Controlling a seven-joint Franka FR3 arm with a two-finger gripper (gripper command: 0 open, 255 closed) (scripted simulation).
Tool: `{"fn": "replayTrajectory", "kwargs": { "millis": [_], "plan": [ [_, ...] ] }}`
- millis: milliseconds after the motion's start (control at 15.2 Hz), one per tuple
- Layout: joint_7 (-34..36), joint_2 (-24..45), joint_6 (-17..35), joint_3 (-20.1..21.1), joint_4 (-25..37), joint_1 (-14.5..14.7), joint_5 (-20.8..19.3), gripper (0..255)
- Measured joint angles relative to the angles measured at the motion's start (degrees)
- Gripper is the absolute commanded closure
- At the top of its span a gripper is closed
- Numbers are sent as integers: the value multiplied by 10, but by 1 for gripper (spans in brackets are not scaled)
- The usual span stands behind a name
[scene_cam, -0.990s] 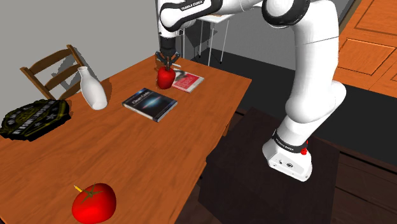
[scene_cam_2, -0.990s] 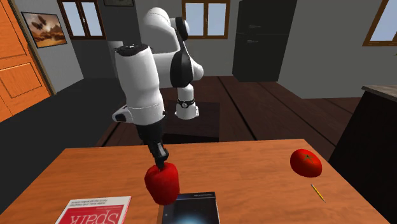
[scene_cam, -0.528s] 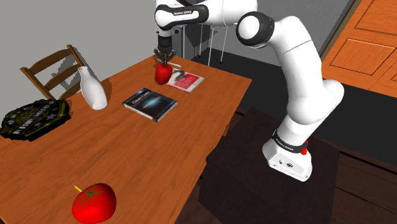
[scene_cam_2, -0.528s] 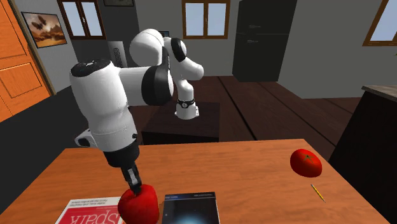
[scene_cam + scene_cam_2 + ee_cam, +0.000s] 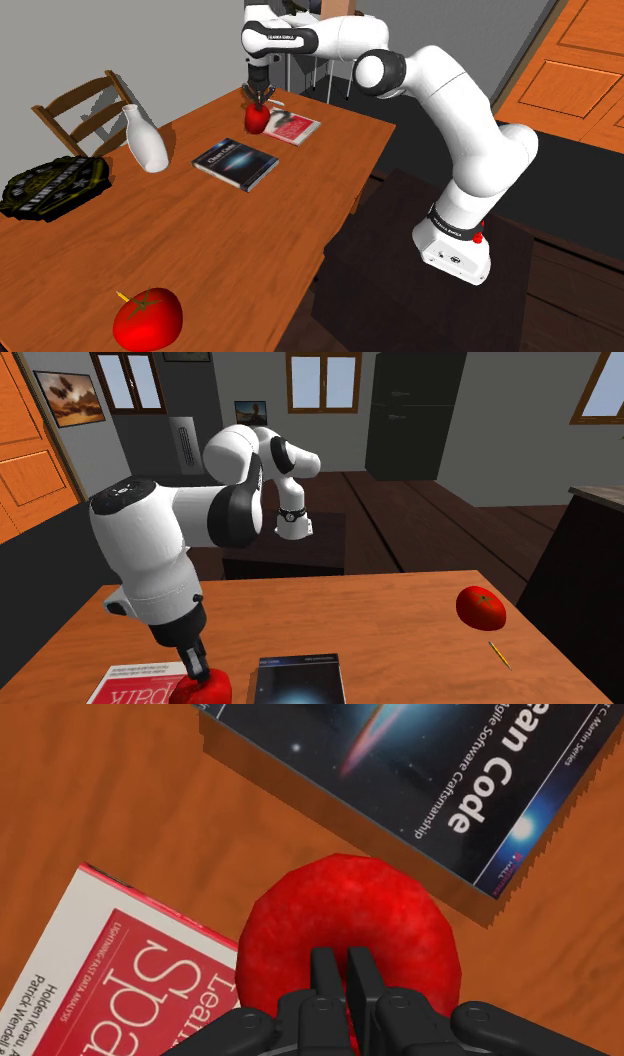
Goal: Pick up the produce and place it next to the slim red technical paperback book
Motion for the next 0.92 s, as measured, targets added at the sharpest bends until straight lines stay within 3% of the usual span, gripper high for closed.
{"fn": "replayTrajectory", "kwargs": {
  "millis": [396,858,924],
  "plan": [
    [3,4,43,-1,-40,-7,-3,255],
    [4,4,54,-1,-52,-9,-3,255],
    [4,4,54,-1,-52,-9,-3,0]
  ]
}}
